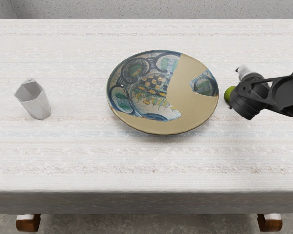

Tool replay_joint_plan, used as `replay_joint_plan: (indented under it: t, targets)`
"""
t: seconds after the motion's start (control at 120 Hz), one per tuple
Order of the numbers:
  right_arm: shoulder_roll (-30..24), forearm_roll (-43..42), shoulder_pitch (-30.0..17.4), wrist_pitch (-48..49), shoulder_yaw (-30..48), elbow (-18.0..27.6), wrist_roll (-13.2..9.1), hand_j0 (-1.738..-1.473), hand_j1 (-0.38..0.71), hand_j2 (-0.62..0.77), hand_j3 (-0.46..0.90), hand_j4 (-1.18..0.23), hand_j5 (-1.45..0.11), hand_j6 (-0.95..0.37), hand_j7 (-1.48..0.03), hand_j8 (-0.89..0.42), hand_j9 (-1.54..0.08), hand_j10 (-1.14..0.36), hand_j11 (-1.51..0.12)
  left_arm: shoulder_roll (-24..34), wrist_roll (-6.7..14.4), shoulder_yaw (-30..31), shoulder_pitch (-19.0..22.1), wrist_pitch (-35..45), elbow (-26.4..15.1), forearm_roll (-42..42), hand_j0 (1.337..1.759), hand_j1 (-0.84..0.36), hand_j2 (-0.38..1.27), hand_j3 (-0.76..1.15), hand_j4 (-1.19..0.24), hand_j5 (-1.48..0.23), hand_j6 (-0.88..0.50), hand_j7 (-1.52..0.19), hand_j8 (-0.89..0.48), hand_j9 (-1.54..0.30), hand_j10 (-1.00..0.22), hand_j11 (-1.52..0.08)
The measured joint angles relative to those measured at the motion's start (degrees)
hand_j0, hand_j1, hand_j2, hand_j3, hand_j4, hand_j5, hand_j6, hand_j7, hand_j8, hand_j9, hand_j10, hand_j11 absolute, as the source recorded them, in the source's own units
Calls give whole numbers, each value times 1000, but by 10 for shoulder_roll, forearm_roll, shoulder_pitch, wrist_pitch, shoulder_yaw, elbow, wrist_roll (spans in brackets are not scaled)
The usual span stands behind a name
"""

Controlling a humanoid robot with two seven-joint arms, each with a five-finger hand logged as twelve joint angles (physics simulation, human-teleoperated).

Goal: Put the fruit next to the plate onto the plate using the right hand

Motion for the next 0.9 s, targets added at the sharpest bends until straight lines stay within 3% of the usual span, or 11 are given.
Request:
replay_joint_plan:
  t: [0.642, 0.825, 0.9]
  targets:
    - [48, 1, -41, 33, 7, -88, 0, -1658, -33, -51, 0, -266, -344, -267, -344, -266, -344, -265, -344, 0, 0, 0, 0, 0, 0, 0, 1658, 349, 0, 0, -1, 0, -1, 0, -1, 0, -1, 0]
    - [50, 2, -48, 51, 16, -98, 0, -1658, 81, -70, 0, -360, -467, -361, -467, -361, -467, -360, -467, 0, 0, 0, 0, 0, 0, 0, 1658, 349, 0, 0, -1, 0, -1, 0, -1, 0, -1, 0]
    - [52, -2, -54, 52, 24, -103, 0, -1657, 153, -72, -3, -459, -523, -336, -554, -306, -548, -423, -547, 0, 0, 0, 0, 0, 0, 0, 1658, 349, 0, 0, -1, 0, -1, 0, -1, 0, -1, 0]
